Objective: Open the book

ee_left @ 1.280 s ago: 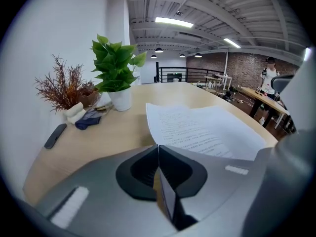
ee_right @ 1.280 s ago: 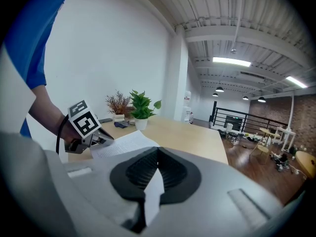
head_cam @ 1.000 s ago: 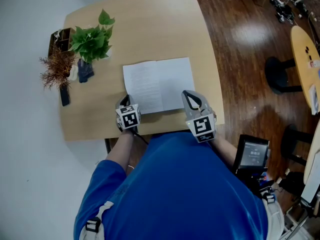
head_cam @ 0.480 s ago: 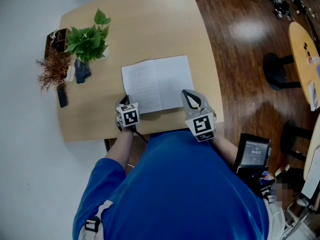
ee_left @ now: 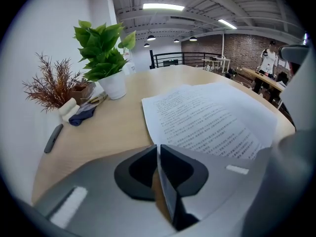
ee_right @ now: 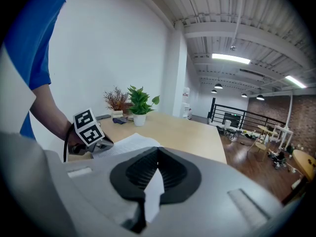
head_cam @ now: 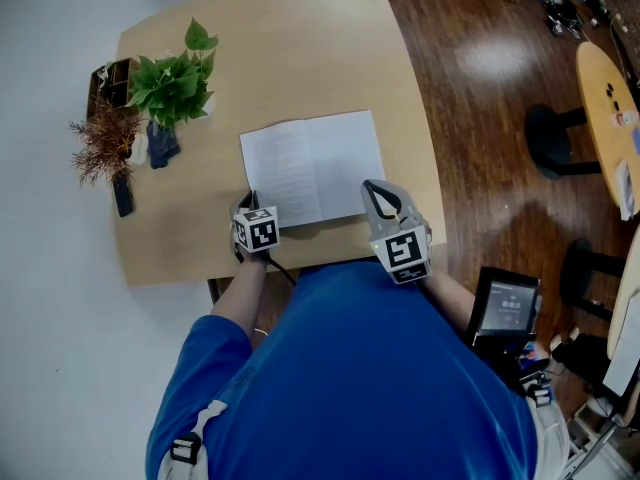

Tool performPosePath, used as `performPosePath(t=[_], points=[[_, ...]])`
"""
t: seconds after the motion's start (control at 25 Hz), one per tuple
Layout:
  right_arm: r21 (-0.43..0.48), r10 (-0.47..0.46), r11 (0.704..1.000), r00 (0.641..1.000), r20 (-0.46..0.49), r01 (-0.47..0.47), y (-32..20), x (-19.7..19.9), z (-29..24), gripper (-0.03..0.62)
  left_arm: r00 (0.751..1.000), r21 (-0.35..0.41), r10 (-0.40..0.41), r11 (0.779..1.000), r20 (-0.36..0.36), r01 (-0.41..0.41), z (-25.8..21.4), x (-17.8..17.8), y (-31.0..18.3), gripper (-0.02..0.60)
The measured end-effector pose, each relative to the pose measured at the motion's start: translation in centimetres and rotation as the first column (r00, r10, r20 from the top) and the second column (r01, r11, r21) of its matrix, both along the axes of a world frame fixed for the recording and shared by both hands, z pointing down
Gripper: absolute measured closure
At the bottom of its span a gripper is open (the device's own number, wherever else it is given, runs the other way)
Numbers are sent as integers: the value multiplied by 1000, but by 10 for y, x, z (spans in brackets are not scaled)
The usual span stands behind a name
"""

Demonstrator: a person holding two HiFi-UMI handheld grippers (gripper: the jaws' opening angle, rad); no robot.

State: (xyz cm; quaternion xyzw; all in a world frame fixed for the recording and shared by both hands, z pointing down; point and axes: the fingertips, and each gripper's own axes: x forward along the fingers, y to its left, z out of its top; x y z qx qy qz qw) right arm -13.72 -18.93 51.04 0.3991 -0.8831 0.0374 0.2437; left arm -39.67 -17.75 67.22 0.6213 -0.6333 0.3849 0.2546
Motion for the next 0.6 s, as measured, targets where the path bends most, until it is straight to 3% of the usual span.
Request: performPosePath(t=[0.6], points=[[5,-3,1000,1000,26,3,-1,0,4,591,997,-5,29,1000,73,-29,2,-2,-1,511]])
